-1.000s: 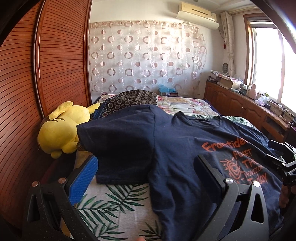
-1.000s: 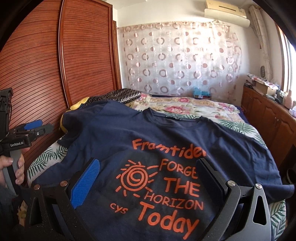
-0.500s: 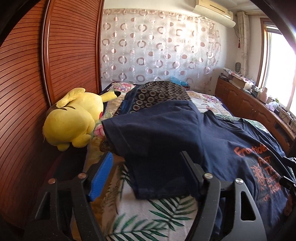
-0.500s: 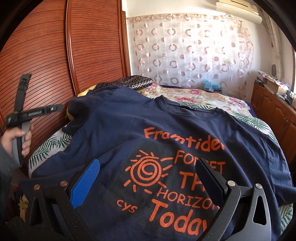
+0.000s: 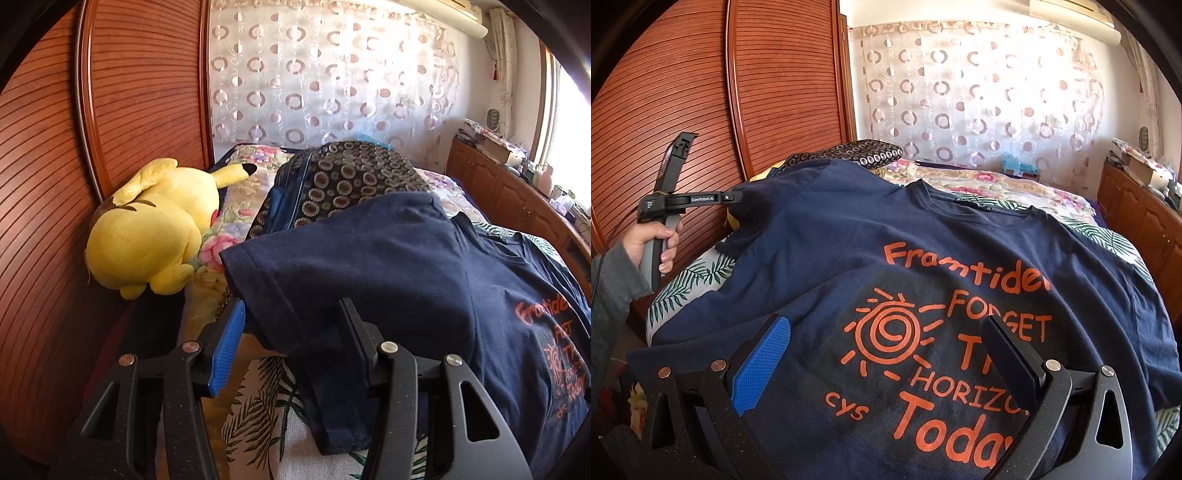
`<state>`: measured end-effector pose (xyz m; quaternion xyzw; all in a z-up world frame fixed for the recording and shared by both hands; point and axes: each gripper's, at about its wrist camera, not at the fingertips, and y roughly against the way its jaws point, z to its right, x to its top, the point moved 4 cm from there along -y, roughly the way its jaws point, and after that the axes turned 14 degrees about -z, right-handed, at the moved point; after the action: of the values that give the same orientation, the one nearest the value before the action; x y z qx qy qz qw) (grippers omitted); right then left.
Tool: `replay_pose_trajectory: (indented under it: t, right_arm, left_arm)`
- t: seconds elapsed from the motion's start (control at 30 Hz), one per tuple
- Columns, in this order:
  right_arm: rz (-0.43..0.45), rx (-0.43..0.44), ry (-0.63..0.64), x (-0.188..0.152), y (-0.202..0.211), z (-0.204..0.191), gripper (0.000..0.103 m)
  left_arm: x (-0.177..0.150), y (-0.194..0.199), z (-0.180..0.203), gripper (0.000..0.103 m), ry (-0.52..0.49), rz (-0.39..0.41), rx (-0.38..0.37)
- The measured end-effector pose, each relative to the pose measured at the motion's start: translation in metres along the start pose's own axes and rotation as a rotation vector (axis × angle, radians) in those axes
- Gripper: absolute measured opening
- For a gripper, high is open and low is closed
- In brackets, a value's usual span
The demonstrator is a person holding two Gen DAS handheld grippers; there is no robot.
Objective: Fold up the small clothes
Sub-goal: 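Move the left gripper to the navy T-shirt's side edge and grasp it, then fold the grasped side over toward the shirt's center, then open the left gripper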
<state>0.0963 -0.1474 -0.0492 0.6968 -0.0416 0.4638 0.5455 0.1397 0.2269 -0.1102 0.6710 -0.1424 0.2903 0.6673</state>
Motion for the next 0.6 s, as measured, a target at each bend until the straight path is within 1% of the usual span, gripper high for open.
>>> replay_pose_trajectory:
  t: [0.07,0.17,0.23,0.27,0.3,0.4,0.53,0.57,0.6]
  right_arm:
    - [-0.006,0.011,0.013,0.002,-0.002,-0.003,0.103]
    - [-0.017,0.047,0.047,0.013,-0.005,-0.011,0.103]
    - [-0.014,0.042,0.074,0.023,-0.008,-0.017,0.103]
    - [-0.008,0.036,0.085,0.028,-0.008,-0.020,0.103]
    - [-0.001,0.030,0.095,0.032,-0.008,-0.022,0.103]
    - [0.020,0.039,0.102,0.037,-0.006,-0.027,0.103]
    - [0.024,0.052,0.090,0.032,-0.009,-0.026,0.103]
    - [0.020,0.053,0.085,0.030,-0.011,-0.025,0.103]
    - [0.018,0.053,0.080,0.029,-0.011,-0.023,0.103]
  left_arm:
    - [0.001,-0.004,-0.004,0.050,0.002,-0.008,-0.003]
    - [0.001,-0.008,-0.005,0.040,-0.007,-0.016,-0.022]
    - [0.002,-0.009,-0.005,0.023,-0.013,-0.016,-0.032]
    - [0.002,-0.008,-0.003,0.018,-0.016,-0.013,-0.030]
    - [0.001,-0.006,-0.002,0.008,-0.026,-0.010,-0.031]
    - [0.000,0.003,0.006,0.004,-0.056,0.011,-0.037]
    - [0.004,0.013,0.009,0.003,-0.077,0.036,-0.045]
    - [0.006,0.015,0.008,0.003,-0.076,0.043,-0.039]
    - [0.008,0.016,0.006,0.003,-0.072,0.049,-0.013]
